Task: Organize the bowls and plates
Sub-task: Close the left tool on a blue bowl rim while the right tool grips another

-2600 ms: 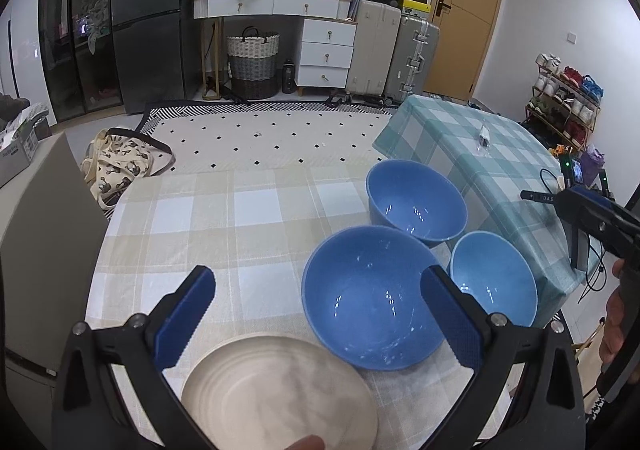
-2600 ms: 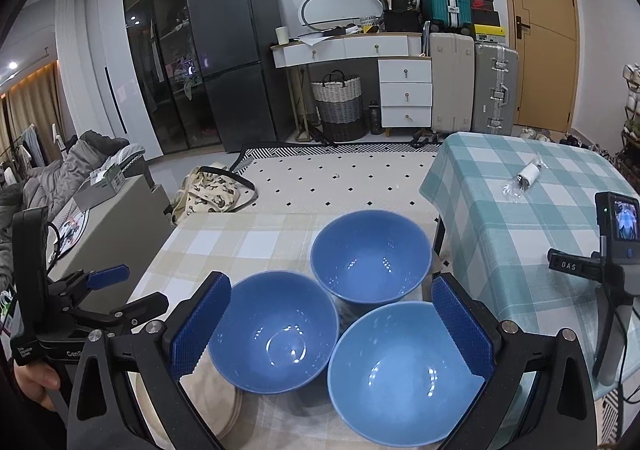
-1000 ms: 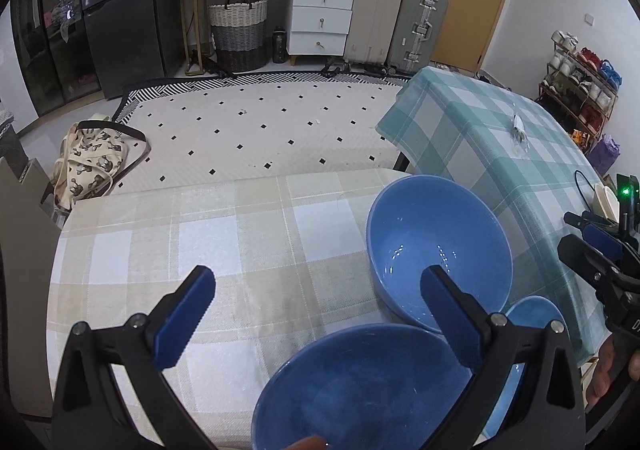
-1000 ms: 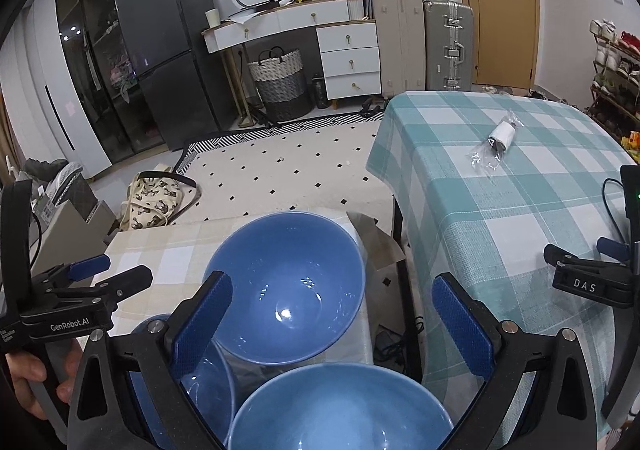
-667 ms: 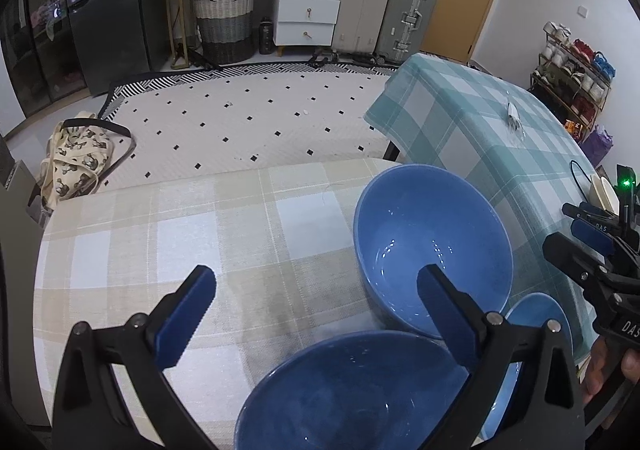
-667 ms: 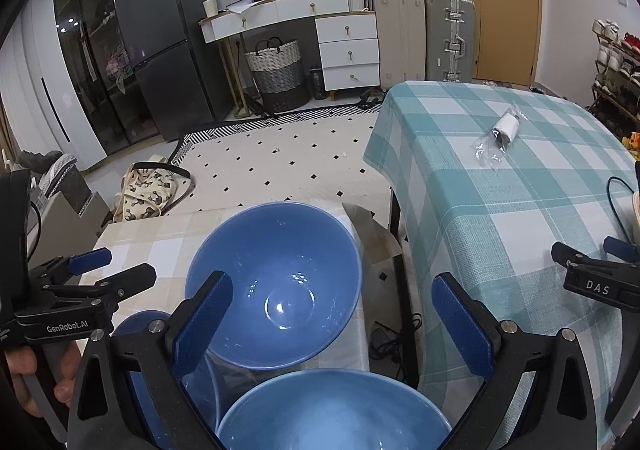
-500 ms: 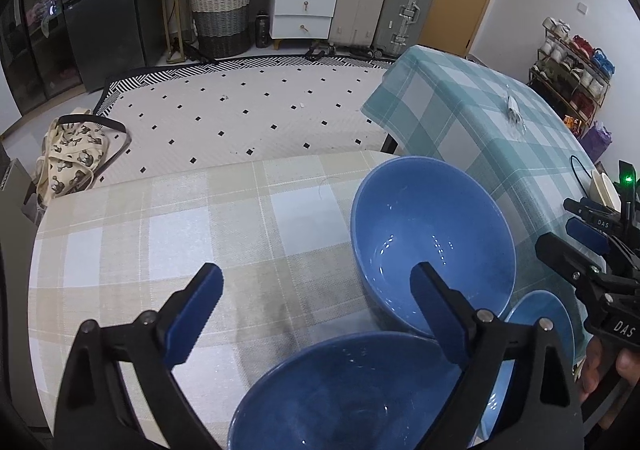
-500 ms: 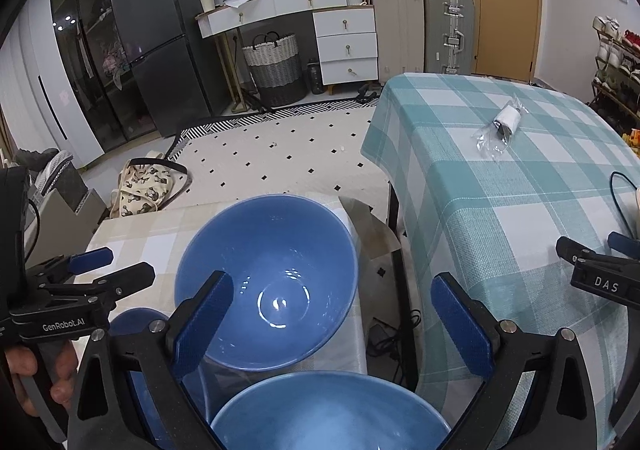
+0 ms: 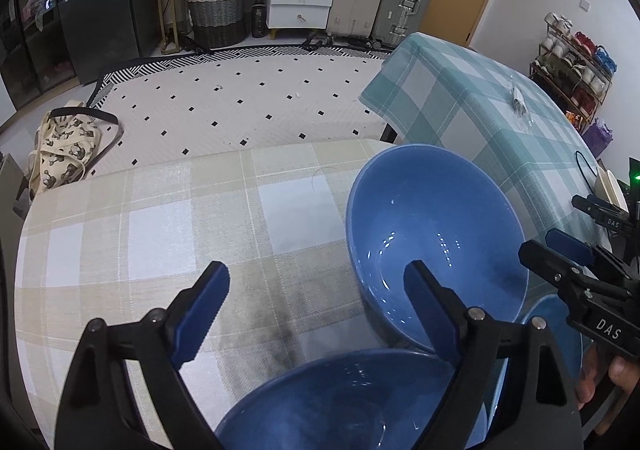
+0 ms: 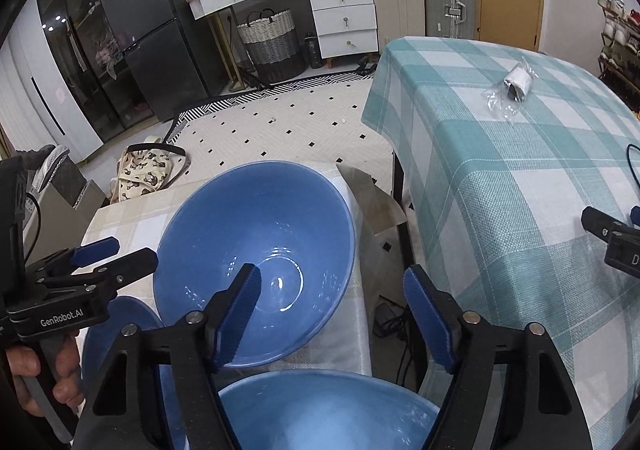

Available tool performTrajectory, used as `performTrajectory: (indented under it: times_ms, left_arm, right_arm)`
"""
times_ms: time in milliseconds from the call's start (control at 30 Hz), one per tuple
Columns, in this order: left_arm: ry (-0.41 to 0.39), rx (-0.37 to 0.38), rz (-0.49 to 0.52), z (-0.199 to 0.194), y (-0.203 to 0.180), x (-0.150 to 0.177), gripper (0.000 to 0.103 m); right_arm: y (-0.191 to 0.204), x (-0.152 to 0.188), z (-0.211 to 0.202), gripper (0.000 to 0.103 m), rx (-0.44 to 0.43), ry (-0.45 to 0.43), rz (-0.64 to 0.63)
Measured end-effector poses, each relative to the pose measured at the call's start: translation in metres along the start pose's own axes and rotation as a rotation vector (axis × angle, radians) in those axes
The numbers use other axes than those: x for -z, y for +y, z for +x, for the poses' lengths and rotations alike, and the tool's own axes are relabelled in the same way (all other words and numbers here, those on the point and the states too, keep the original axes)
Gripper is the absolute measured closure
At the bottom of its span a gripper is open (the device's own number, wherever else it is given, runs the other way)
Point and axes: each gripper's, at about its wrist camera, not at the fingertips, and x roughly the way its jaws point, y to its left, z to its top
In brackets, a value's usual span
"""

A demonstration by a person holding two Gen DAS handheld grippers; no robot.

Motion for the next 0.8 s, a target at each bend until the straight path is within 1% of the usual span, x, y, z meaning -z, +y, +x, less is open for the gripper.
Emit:
performTrajectory:
  times_ms: [67, 133, 233, 300, 433, 467, 533, 600, 667, 700, 733, 767, 800]
  left_arm:
    - [0.013, 0.003, -0.011, 0.005, 0.002, 0.0, 0.014]
    - [0.015, 0.004, -0.012, 0.007, 0.003, 0.001, 0.014]
    - [0.022, 0.007, -0.02, 0.01, 0.005, 0.001, 0.015]
    - [0.027, 0.012, -0.024, 0.011, 0.005, 0.001, 0.017]
    - [0.039, 0.018, -0.011, 0.015, 0.003, 0.002, 0.019]
    - [0.044, 0.019, -0.008, 0.017, 0.003, 0.002, 0.025]
    - [0.06, 0.021, -0.01, 0.021, 0.003, 0.003, 0.035]
    - [0.067, 0.04, -0.02, 0.023, 0.003, 0.003, 0.039]
    - [0.07, 0.052, -0.017, 0.024, 0.001, 0.003, 0.044]
    - [0.068, 0.055, -0.016, 0.024, 0.0, 0.003, 0.047]
    - [0.068, 0.064, -0.015, 0.025, -0.001, 0.004, 0.052]
    - [0.068, 0.074, -0.016, 0.025, -0.002, 0.004, 0.056]
    - [0.069, 0.079, -0.015, 0.025, -0.003, 0.004, 0.058]
  right_arm:
    - [-0.003, 0.001, 0.004, 0.029, 0.002, 0.013, 0.009]
    - [-0.006, 0.001, 0.008, 0.033, 0.002, 0.021, 0.018]
    - [-0.007, 0.001, 0.012, 0.033, 0.006, 0.027, 0.023]
    - [-0.008, 0.001, 0.014, 0.035, 0.001, 0.03, 0.027]
    - [-0.01, 0.0, 0.019, 0.036, 0.003, 0.039, 0.033]
    - [-0.01, 0.0, 0.02, 0.036, 0.003, 0.041, 0.032]
    - [-0.008, 0.001, 0.021, 0.04, 0.004, 0.047, 0.028]
    - [-0.006, 0.001, 0.021, 0.041, 0.007, 0.051, 0.023]
    - [-0.005, 0.001, 0.023, 0.046, 0.006, 0.056, 0.017]
    - [-0.004, 0.002, 0.023, 0.051, 0.007, 0.058, 0.011]
    - [-0.002, 0.002, 0.024, 0.056, 0.013, 0.06, 0.003]
    - [-0.001, 0.002, 0.025, 0.058, 0.016, 0.062, -0.002]
    - [0.0, 0.002, 0.026, 0.065, 0.015, 0.062, -0.005]
